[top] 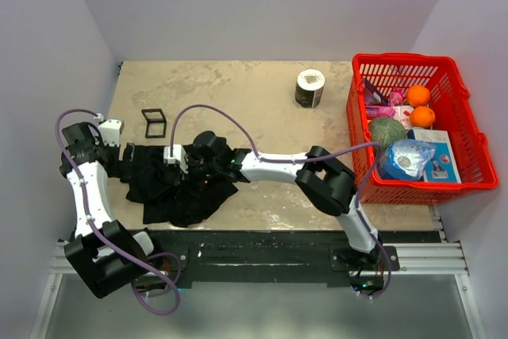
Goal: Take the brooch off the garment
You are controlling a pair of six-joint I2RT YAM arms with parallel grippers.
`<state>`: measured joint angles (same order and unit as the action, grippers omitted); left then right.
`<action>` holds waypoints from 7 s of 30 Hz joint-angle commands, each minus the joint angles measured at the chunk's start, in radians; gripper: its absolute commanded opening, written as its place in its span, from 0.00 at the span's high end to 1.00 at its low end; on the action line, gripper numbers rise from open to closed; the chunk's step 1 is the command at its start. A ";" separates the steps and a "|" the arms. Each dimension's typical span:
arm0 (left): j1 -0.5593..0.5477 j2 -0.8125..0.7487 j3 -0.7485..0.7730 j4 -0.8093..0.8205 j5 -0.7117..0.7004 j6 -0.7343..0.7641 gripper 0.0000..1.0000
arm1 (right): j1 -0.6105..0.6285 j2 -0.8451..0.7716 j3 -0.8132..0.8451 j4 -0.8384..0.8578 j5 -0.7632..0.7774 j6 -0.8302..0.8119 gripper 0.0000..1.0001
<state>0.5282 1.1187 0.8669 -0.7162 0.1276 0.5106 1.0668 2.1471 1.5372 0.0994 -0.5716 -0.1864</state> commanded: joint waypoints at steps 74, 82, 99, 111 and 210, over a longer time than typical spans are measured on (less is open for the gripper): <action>-0.585 0.283 -0.049 0.067 0.205 0.209 0.43 | -0.599 -0.613 0.046 -0.535 0.279 0.050 1.00; -0.613 0.300 -0.068 0.173 0.119 0.141 0.58 | -0.597 -0.610 0.035 -0.530 0.280 0.053 1.00; -0.603 0.243 -0.118 0.086 0.058 0.166 0.64 | -0.599 -0.575 0.057 -0.537 0.279 0.050 1.00; -0.605 0.294 -0.103 0.130 0.004 0.152 0.78 | -0.597 -0.570 0.064 -0.540 0.277 0.050 1.00; -0.565 -0.063 -0.026 0.170 0.159 0.016 1.00 | -0.683 -0.201 -0.089 -0.630 0.411 0.156 0.35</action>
<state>-0.0402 1.0534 0.8246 -0.5415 0.2615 0.5495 0.3832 1.9072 1.4231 -0.5369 -0.1188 -0.0944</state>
